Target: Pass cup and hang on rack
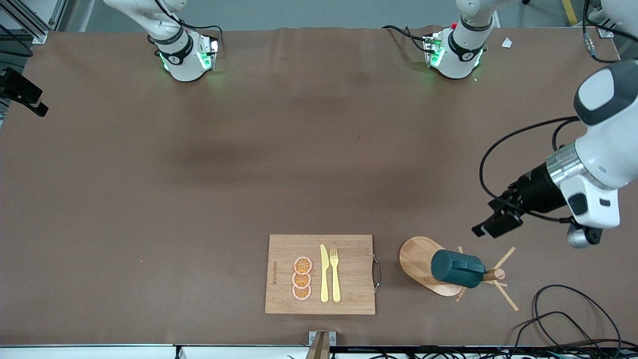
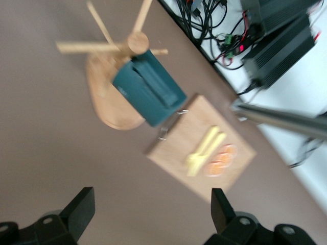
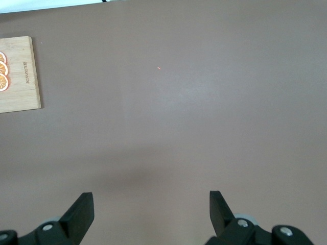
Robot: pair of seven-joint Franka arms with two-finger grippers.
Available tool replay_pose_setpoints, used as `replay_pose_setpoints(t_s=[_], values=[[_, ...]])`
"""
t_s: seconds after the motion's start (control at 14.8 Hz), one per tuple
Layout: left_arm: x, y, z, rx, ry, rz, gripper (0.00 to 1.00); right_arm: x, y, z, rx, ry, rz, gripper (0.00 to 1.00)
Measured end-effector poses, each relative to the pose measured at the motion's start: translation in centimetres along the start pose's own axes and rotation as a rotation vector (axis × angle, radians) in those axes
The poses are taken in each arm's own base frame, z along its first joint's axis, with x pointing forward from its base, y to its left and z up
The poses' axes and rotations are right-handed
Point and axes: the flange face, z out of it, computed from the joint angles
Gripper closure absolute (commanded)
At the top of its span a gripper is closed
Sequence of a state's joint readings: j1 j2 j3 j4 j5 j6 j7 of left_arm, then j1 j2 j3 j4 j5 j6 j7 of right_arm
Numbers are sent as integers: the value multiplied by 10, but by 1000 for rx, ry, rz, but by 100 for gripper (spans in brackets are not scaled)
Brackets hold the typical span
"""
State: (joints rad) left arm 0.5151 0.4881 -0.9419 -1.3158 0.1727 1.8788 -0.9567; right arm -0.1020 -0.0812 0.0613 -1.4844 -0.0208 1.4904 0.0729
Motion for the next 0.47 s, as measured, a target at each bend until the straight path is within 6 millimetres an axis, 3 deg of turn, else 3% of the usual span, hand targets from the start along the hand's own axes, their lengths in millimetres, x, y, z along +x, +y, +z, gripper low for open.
replay_pose_setpoints(t_s=[0.2,0.47], values=[[-20,-7,-26,133,32,239,0,0,2,-4,1,8,4,0],[-39,-23,-67,274,36,430,0,0,4,-5,0,11,8,0]])
